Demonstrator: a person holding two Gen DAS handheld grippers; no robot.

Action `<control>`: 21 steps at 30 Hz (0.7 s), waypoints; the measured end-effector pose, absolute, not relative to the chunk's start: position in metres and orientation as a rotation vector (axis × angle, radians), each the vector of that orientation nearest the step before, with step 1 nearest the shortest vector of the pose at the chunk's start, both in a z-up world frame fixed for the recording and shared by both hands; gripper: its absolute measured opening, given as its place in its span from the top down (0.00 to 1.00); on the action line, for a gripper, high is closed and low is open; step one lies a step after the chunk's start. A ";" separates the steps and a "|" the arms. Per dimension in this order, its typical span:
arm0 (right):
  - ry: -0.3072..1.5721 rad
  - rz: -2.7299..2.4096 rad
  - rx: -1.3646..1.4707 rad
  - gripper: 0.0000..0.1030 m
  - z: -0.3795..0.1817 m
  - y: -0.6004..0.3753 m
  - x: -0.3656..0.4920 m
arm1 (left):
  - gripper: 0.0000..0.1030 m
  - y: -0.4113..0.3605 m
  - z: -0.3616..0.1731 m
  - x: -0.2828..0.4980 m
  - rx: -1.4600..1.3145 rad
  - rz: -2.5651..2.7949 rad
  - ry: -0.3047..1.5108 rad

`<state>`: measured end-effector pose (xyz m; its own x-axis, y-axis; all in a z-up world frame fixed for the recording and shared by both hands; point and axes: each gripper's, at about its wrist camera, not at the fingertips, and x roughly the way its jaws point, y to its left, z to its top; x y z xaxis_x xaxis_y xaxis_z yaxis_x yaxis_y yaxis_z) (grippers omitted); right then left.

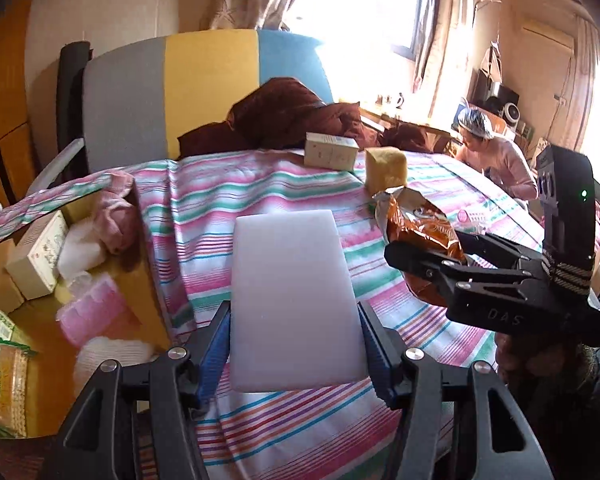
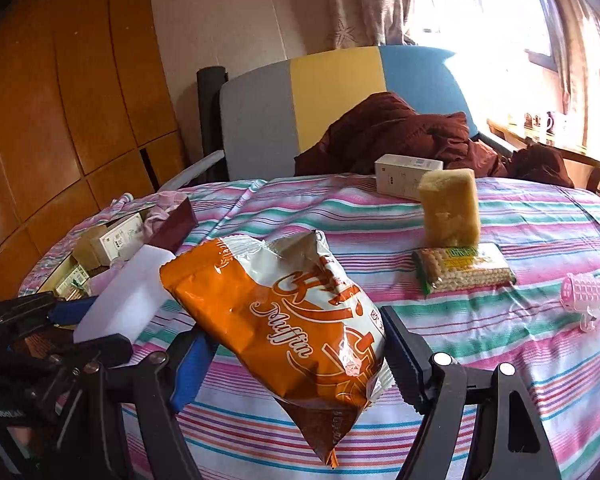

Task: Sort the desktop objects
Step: 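Carry the snack bag and white block toward the gold tray with both tools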

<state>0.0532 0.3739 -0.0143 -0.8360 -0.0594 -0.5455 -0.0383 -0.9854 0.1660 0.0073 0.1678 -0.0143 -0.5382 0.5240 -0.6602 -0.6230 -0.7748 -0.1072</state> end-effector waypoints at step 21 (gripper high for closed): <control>0.156 -2.552 0.829 0.24 0.026 0.158 -0.023 | 0.41 -0.050 -0.021 -0.036 -1.018 2.656 -0.134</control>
